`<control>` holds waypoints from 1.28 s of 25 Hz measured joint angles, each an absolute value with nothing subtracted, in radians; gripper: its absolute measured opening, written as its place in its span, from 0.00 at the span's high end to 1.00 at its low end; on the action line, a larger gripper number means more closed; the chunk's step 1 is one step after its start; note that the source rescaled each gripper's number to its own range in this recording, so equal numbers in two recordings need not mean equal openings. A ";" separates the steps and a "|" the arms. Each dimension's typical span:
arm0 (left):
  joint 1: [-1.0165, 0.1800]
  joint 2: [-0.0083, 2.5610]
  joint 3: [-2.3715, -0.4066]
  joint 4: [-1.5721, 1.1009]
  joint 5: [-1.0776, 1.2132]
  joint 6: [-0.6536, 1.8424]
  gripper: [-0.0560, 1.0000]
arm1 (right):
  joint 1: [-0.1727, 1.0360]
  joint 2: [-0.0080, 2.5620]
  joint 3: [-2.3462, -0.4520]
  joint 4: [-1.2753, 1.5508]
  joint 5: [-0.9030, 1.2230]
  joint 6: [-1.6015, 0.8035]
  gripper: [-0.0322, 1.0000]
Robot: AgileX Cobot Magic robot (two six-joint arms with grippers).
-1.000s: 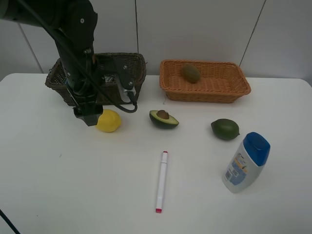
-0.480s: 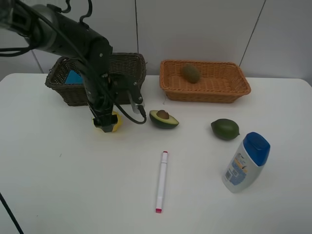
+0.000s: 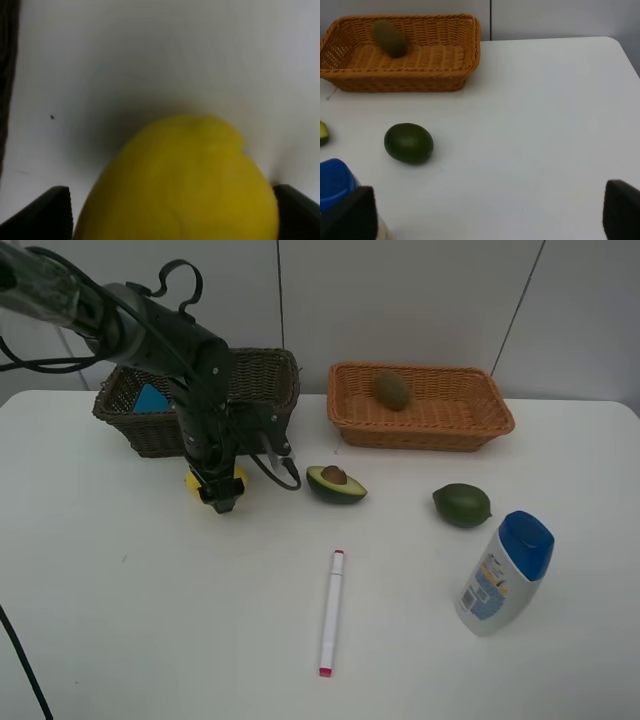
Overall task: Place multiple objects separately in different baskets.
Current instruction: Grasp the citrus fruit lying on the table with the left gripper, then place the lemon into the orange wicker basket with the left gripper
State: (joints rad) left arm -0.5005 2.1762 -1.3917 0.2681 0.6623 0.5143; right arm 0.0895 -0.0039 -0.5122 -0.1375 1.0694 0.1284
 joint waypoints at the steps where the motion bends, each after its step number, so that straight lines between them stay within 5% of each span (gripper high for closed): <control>1: -0.501 2.179 -1.394 0.265 0.662 0.511 0.00 | 0.090 -0.004 -0.512 -0.138 1.069 0.128 0.01; 8: -0.501 2.184 -1.399 0.266 0.660 0.469 0.02 | 0.090 -0.004 -0.512 -0.138 1.069 0.128 0.01; 12: -0.512 2.185 -1.399 0.283 0.663 0.390 0.26 | 0.090 -0.004 -0.512 -0.138 1.069 0.128 0.01; 22: -0.632 2.135 -1.413 0.270 0.773 0.234 0.26 | 0.090 -0.004 -0.512 -0.138 1.069 0.128 0.01; 32: -0.692 2.073 -1.726 0.247 0.712 0.061 0.26 | 0.090 -0.004 -0.512 -0.138 1.069 0.128 0.01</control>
State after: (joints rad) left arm -0.6916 2.0731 -1.7262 0.2474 0.7123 0.0614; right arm 0.0895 -0.0039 -0.5122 -0.1383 1.0694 0.1284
